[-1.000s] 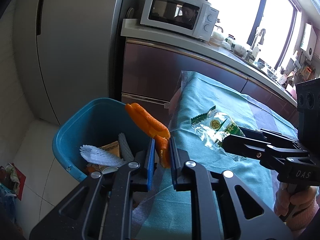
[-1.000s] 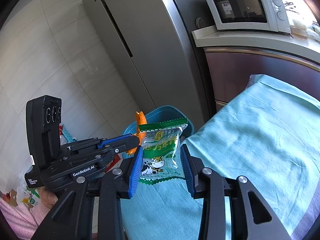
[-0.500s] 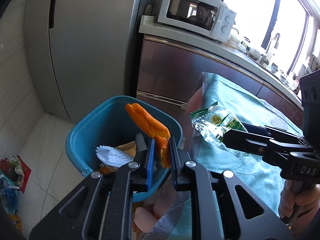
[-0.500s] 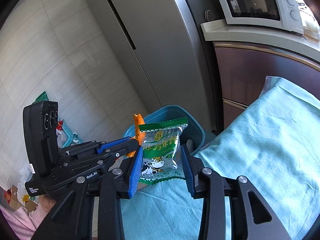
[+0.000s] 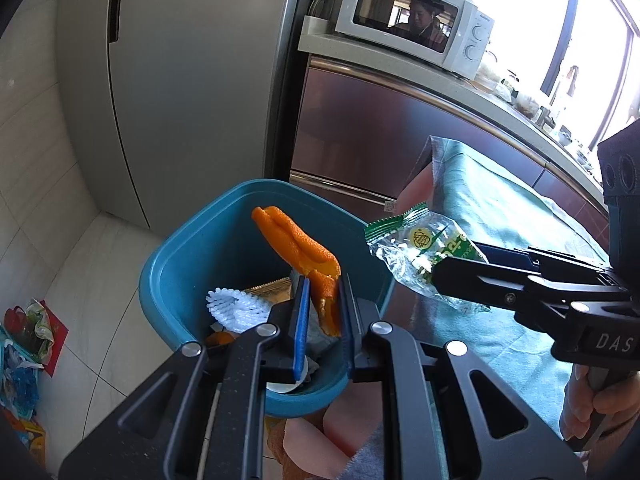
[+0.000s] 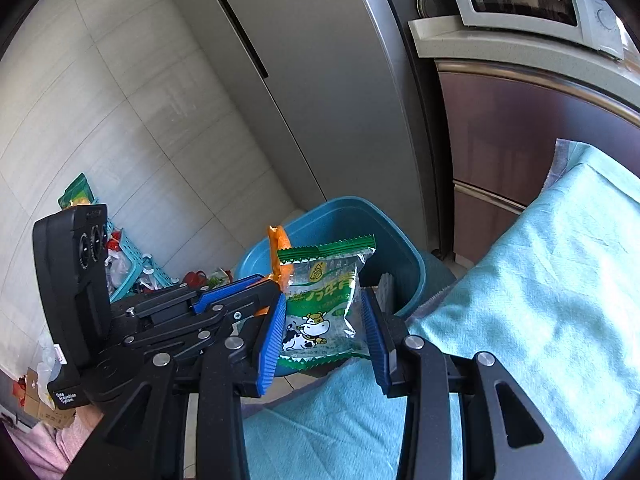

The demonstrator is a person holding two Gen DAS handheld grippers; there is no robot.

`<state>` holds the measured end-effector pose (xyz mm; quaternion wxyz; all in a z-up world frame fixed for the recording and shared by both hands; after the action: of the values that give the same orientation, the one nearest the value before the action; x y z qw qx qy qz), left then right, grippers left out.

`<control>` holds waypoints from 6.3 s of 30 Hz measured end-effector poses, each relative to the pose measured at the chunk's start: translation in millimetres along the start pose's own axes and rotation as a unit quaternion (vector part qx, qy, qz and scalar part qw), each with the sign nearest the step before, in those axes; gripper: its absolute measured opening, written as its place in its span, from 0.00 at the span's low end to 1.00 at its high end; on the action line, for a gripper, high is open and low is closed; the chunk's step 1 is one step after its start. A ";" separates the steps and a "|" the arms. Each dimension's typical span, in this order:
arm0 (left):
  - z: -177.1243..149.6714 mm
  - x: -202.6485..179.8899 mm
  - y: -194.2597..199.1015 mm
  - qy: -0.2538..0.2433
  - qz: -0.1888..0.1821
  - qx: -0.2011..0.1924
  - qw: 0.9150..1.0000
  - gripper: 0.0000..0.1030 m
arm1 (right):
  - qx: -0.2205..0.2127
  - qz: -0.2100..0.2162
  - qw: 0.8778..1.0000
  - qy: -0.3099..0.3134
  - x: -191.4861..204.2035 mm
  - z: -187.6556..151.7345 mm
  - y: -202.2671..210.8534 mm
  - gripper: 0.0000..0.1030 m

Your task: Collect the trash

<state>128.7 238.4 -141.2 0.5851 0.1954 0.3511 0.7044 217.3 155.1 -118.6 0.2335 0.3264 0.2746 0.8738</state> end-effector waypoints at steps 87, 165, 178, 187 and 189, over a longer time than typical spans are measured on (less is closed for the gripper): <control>-34.6 -141.8 120.4 -0.083 -0.018 -0.216 0.973 0.95 | -0.254 -0.292 0.922 0.002 -48.7 -130.4 232.0 0.93; -49.2 -192.1 139.5 -0.119 -0.024 -0.275 0.954 0.95 | -0.306 -0.358 0.881 -0.030 -69.7 -166.7 298.0 0.93; -48.9 -192.9 140.2 -0.119 -0.022 -0.279 0.953 0.95 | -0.313 -0.366 0.876 -0.031 -69.8 -167.0 296.8 0.93; -49.9 -193.9 142.8 -0.122 -0.019 -0.291 0.949 0.95 | -0.321 -0.375 0.869 -0.031 -68.8 -167.3 297.0 0.93; -50.2 -195.7 143.5 -0.124 -0.022 -0.292 0.948 0.95 | -0.323 -0.377 0.867 -0.031 -68.3 -169.0 298.8 0.93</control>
<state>42.4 27.0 -44.8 0.6707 0.0939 0.0589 0.7334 77.1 -161.5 -67.3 0.6463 0.1309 0.0717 0.7483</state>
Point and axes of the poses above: each gripper's, at about its wrist camera, not at the fingertips, and y roughly against the way its jaws point, x to its left, z to its top, the point moved 8 cm from there along -y, roughly the way its jaws point, and after that the axes turned 5 degrees about z, right-handed, at the moved point
